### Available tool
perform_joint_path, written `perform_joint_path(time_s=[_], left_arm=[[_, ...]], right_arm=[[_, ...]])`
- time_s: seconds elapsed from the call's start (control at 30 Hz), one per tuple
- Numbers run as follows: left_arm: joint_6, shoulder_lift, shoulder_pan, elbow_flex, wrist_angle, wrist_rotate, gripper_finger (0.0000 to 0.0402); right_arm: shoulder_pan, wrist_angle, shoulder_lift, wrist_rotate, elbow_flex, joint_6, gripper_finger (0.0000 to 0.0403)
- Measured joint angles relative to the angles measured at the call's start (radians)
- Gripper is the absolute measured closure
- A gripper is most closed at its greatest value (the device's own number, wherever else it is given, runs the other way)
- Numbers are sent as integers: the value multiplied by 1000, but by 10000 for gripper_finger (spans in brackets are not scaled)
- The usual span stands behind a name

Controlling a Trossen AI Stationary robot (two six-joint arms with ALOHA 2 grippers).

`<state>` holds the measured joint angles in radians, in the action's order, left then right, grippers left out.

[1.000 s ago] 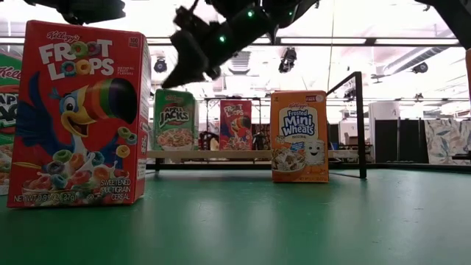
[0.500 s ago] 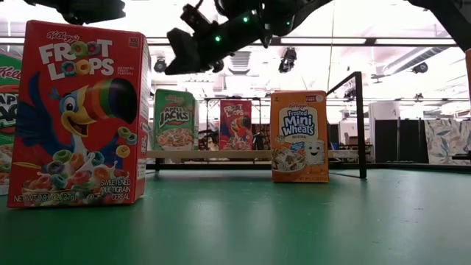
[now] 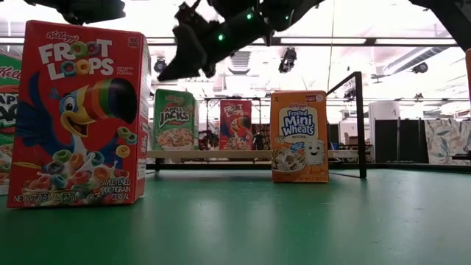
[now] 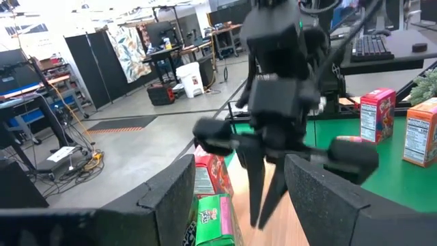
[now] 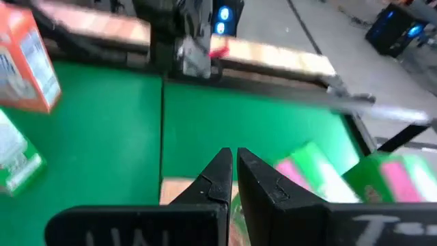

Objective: Stack cereal on shelf
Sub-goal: Put the right green cereal box on the shelf aligned with the other green cereal box

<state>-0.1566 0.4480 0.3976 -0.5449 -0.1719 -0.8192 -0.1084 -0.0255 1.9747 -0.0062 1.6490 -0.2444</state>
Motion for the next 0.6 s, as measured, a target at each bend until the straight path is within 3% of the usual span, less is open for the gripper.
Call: perform_joint_path(time_s=[0.6], left_arm=[[0,4,0,0,0,0,192]], right_arm=[[-12,117,57,61,0,-29,390]])
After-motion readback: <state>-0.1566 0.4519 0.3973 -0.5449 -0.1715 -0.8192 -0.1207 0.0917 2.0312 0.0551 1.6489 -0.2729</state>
